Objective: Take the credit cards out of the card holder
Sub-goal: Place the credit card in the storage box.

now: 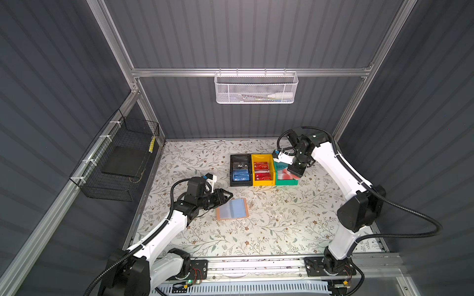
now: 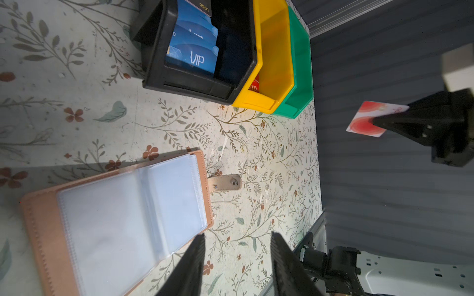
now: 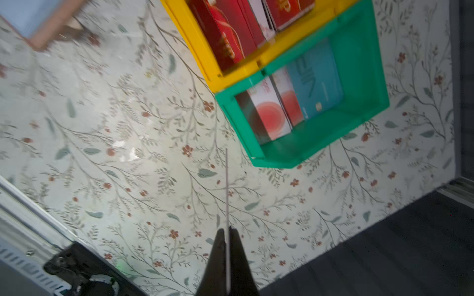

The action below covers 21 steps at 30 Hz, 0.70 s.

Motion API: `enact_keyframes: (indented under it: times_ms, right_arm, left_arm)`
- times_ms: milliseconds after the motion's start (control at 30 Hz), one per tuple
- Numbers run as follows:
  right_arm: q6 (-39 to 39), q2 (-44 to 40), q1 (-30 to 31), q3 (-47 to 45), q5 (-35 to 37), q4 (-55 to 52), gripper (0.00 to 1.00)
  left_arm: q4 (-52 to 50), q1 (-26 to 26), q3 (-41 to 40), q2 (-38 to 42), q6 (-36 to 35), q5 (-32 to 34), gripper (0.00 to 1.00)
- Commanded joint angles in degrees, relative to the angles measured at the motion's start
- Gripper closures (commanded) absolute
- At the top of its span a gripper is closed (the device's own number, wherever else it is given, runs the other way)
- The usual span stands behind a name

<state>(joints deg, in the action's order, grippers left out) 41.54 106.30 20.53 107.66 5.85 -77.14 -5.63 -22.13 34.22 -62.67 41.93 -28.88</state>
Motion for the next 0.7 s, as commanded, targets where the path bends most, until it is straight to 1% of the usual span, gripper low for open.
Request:
enact_keyframes:
  times_ms: [0,133,200,267,433,667]
  right_arm:
    - [6.1,4.7,-2.1,5.2,7.3,-2.2,1.00]
    - [8.7,10.5,-2.7,13.2,7.4,-2.5,1.00]
    - [10.3,13.1,-2.5,17.1,6.0,-3.2,1.00]
    - [11.9,15.0,-2.4,19.1,5.4,-3.3,1.00]
    - [14.8,17.7,-2.2,18.7,5.7,-2.2,1.00]
    - [14.8,21.0,-1.5,18.9,4.2,-1.3,1.00]
  left_arm:
    - [-3.0,0.4,2.1,0.1,-2.3,0.8,0.55]
    - [-3.9,0.5,2.3,0.0,-2.6,1.7,0.54]
    - [-3.8,0.5,2.4,-0.7,-2.5,1.7,0.54]
    - [-3.6,0.6,2.7,-1.4,-2.5,1.6,0.54]
    - [-3.1,0.6,3.1,-3.2,-2.6,1.6,0.54]
    - [-2.7,0.9,3.8,-5.7,-3.0,1.3,0.54]
